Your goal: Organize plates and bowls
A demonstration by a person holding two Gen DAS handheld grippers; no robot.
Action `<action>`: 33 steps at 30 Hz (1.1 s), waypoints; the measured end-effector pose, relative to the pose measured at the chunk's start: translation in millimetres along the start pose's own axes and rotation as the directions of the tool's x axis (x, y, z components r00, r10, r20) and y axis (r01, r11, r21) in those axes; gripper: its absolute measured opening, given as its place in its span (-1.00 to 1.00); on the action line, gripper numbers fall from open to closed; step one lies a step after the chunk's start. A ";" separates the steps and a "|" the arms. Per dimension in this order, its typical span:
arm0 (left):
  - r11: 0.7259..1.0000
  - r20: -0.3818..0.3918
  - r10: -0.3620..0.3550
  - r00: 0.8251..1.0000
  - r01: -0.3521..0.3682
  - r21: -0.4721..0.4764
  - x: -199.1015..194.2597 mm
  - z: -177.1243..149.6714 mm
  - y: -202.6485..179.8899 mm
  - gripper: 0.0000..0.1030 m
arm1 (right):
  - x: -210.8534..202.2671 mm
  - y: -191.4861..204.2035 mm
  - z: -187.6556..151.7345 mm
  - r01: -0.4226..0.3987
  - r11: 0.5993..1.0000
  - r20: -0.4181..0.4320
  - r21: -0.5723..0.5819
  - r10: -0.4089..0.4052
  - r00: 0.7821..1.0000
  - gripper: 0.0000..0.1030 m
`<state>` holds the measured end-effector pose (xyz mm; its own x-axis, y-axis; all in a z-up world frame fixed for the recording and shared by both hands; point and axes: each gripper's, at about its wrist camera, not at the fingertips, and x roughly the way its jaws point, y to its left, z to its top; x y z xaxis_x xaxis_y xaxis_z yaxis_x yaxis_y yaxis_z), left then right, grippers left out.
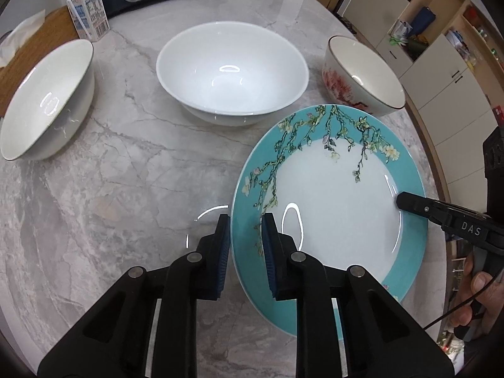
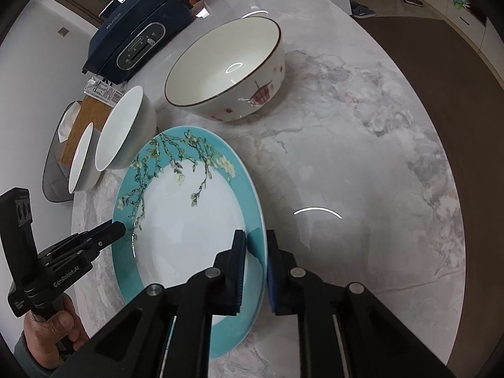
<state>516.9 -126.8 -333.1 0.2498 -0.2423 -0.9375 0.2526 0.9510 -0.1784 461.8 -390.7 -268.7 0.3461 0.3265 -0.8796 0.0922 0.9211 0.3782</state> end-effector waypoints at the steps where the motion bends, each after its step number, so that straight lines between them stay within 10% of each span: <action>1: 1.000 0.009 -0.008 1.000 0.008 0.003 -5.9 -1.3 -0.1 -0.76 | -4.0 1.3 -1.4 -0.002 1.000 0.002 0.004 0.002 1.000 -0.78; 7: 0.998 0.033 -0.045 0.998 0.044 0.046 -26.0 -9.0 -26.4 -0.88 | -11.3 36.9 -14.0 0.002 0.996 -0.006 -0.087 -0.003 1.000 -0.85; 13: 0.998 0.053 0.033 0.998 -0.030 -0.050 -35.1 -9.7 25.3 -0.84 | 5.1 11.7 -16.5 -0.048 0.999 -0.039 0.010 0.048 0.998 -0.82; 18: 0.984 0.033 -0.039 0.999 0.044 -0.172 -27.1 -11.9 75.5 0.28 | 12.2 7.7 -21.8 -0.059 0.998 -0.062 0.007 0.059 0.996 -0.78; 29: 0.990 -0.079 -0.119 0.990 0.112 -0.086 6.8 -6.6 64.3 0.22 | 15.4 8.9 -19.6 -0.071 0.997 -0.064 -0.021 0.069 0.996 -0.34; 33: 0.990 -0.109 -0.127 0.986 0.120 -0.068 12.2 1.3 58.9 -0.51 | 17.2 12.4 -21.2 -0.073 0.997 -0.066 -0.027 0.071 0.995 -0.38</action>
<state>536.1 -73.9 -354.7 0.1124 -0.3385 -0.9342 0.2168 0.9259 -0.3094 449.1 -369.2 -285.2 0.2892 0.4045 -0.8676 0.0418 0.9001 0.4337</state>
